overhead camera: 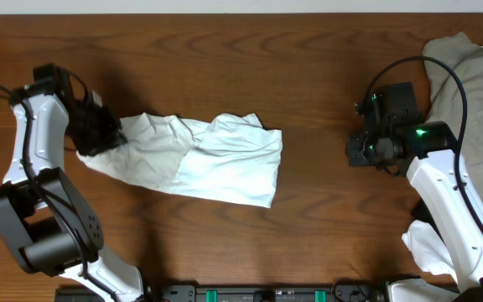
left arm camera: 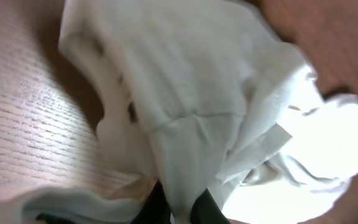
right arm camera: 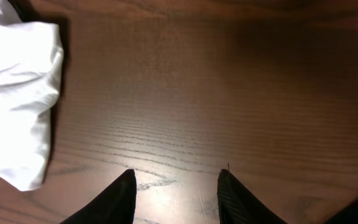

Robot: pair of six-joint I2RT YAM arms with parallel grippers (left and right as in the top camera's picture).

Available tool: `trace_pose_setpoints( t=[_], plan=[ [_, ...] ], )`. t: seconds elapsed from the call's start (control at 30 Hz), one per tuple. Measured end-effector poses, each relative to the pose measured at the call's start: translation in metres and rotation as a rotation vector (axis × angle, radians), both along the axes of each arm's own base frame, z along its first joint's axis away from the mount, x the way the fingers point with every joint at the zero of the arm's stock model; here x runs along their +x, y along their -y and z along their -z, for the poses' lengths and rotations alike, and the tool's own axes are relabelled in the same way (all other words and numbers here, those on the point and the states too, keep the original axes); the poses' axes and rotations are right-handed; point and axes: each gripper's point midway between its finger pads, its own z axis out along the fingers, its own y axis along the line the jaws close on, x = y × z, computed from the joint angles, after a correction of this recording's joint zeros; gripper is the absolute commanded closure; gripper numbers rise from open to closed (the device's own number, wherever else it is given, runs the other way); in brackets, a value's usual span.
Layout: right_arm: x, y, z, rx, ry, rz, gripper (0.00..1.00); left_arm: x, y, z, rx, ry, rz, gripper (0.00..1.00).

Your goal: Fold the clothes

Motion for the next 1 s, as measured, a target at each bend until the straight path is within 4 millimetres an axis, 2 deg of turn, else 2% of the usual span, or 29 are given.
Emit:
trace_pose_setpoints(
  t=[0.1,0.17,0.23,0.37,0.53,0.7,0.77,1.0],
  plan=[
    [0.0,0.0,0.0,0.0,-0.001,0.0,0.59,0.012,0.022,-0.023,0.011,0.037,0.07,0.94],
    [0.0,0.0,0.0,0.0,-0.002,0.0,0.59,0.018,0.045,-0.035,0.017,0.068,0.136,0.94],
    [0.0,0.0,0.0,0.0,-0.002,0.0,0.59,0.018,0.078,-0.045,0.02,0.095,0.227,0.94],
    [-0.001,0.0,0.0,0.0,-0.002,0.0,0.59,0.006,0.155,-0.051,0.017,0.112,0.433,0.94],
    [-0.001,0.0,0.0,0.001,-0.004,0.0,0.59,-0.02,0.218,-0.046,0.1,0.106,0.619,0.93],
    [-0.001,0.0,0.001,0.001,-0.006,-0.001,0.59,-0.038,0.26,-0.043,0.171,0.139,0.734,0.92],
    [-0.002,0.0,0.001,0.001,-0.009,-0.001,0.59,-0.041,0.269,-0.041,0.195,0.155,0.752,0.9],
    [-0.006,0.001,0.003,-0.002,-0.028,-0.001,0.59,-0.043,0.277,-0.028,0.259,0.153,0.762,0.89]
  ],
)
